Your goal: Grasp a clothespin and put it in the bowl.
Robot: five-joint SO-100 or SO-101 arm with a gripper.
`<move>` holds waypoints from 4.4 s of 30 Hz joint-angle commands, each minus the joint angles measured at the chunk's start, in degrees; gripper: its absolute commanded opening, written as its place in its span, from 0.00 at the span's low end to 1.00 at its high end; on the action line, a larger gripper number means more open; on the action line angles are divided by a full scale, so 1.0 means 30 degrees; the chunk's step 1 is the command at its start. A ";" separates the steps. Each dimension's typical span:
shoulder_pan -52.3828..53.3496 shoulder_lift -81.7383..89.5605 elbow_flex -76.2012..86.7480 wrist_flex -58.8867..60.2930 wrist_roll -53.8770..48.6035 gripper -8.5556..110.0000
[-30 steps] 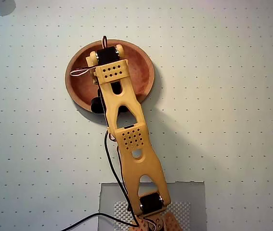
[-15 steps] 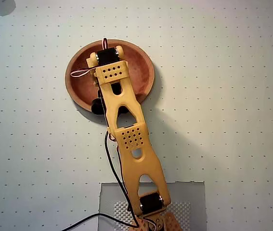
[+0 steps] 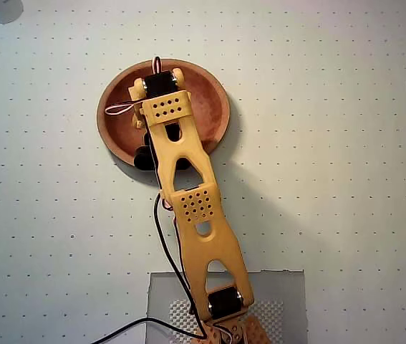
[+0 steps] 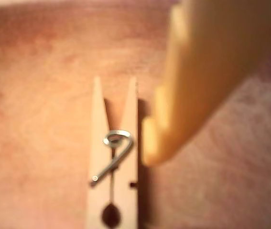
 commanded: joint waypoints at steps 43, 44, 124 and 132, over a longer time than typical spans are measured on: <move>0.0439 2.5928 2.0801 0.0527 0.8672 0.11; 0.0439 2.6221 2.1182 0.0498 0.9346 0.08; 0.6152 5.6426 5.6602 -1.4824 2.4697 0.06; 0.6123 5.6426 5.6602 -1.4824 2.4521 0.06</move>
